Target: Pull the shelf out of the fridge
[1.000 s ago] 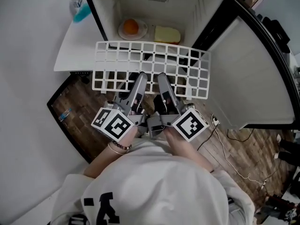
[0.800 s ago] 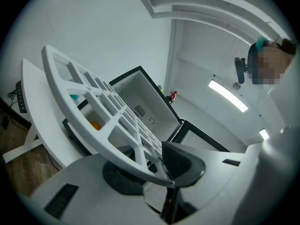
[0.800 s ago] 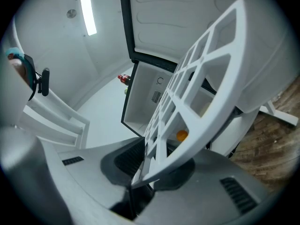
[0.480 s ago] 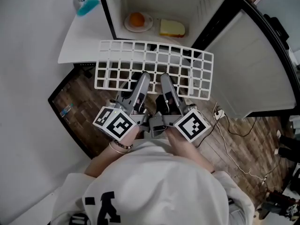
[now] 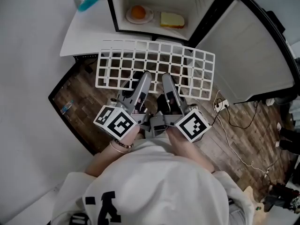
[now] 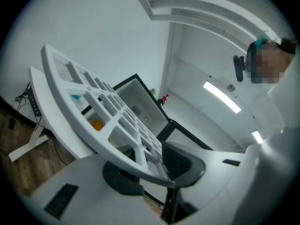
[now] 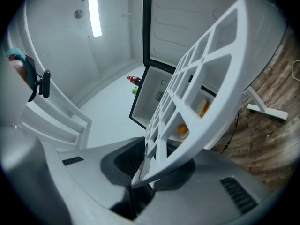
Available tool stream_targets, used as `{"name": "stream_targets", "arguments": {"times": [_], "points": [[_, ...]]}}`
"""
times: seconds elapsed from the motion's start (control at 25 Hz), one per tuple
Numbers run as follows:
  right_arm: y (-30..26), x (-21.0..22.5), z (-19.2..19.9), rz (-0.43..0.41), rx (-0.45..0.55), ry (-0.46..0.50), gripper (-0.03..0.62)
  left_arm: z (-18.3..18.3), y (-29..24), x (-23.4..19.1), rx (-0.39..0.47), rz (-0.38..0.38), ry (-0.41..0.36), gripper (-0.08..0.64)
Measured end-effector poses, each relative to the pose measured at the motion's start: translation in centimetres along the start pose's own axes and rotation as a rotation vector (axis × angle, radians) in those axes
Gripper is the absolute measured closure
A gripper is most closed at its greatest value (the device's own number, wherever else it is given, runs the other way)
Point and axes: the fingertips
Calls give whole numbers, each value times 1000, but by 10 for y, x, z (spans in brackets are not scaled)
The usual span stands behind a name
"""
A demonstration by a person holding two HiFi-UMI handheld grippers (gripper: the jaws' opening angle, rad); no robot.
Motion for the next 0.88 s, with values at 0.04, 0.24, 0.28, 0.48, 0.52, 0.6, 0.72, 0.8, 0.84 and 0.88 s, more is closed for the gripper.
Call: {"name": "stream_targets", "arguments": {"times": [0.04,0.24,0.28,0.48,0.52,0.6,0.72,0.8,0.84,0.88], "points": [[4,-3,2,-1,3,2,516,0,5,2,-1,2,0,437],[21,-15,12,-2,13,6,515,-3,26,9,-8,8,-2,437],[24,-17,14,-2,15,6,515,-4,30,10,-9,9,-3,437],[53,-30,30,14,24,17,515,-5,63,19,-11,19,2,437],[58,-33,33,11,25,19,516,-4,70,20,-13,21,4,437],[65,-37,38,6,26,16,515,-3,79,22,-18,19,8,437],[70,-38,43,16,18,3,515,-2,86,21,-21,6,12,437],[71,-38,45,15,13,4,515,-2,88,21,-19,-1,12,437],[71,-38,45,13,12,4,516,-2,88,21,-18,-2,11,437],[71,-39,45,10,13,3,515,-2,88,21,-17,-2,10,437]]}}
Point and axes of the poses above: the fingertips, and each gripper's own axes: y backward along the fingers, x to its right, z out of its underside, and after that the axes turned 7 degrees about x, right-handed
